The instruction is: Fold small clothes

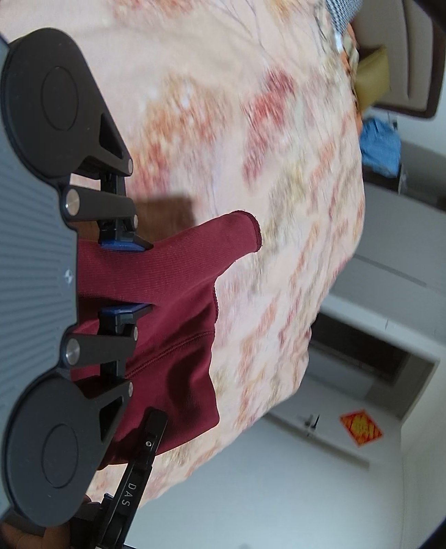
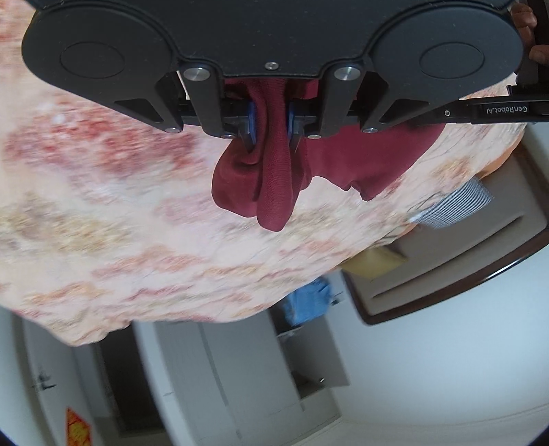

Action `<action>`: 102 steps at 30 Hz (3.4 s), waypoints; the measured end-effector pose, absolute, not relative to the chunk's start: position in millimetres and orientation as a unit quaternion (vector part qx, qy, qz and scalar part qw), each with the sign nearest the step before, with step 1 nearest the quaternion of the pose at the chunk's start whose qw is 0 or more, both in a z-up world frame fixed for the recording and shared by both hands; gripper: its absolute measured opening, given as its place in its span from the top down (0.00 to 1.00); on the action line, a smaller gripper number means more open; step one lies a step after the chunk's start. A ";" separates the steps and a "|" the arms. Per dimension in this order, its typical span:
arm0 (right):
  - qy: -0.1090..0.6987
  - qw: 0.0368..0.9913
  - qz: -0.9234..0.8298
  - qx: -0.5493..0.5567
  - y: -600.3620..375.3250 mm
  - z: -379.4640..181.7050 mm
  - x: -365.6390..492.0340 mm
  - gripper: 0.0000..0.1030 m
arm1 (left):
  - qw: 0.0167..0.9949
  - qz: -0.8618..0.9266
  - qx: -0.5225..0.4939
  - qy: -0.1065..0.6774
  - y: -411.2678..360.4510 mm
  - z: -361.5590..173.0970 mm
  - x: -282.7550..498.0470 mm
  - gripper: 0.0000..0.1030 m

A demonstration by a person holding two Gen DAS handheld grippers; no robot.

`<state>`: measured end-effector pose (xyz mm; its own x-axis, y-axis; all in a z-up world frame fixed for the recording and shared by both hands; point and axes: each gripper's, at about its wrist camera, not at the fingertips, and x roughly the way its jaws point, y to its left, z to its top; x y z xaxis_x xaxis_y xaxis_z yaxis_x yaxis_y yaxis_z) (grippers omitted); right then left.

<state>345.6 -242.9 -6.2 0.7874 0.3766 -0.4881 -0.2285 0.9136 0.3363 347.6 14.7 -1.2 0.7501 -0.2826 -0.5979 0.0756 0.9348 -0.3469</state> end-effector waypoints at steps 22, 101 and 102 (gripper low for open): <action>0.302 0.942 0.087 0.114 -246.6 -36.0 343.2 0.33 | 0.917 -0.047 -0.179 0.353 39.0 -28.0 333.5 0.13; 0.121 0.991 0.025 0.052 -185.6 -23.6 -2.0 0.01 | 0.971 0.052 -0.065 0.226 32.4 -7.9 15.8 0.00; 0.120 0.991 0.026 0.049 -185.0 -24.5 -2.5 0.01 | 0.970 0.053 -0.066 0.227 32.5 -9.6 15.5 0.00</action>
<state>-2.5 -185.0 -24.5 0.9700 0.0634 -0.2348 -0.0397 0.9938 0.1041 15.5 32.5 -9.6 0.8916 0.0737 -0.4469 -0.1336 0.9856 -0.1040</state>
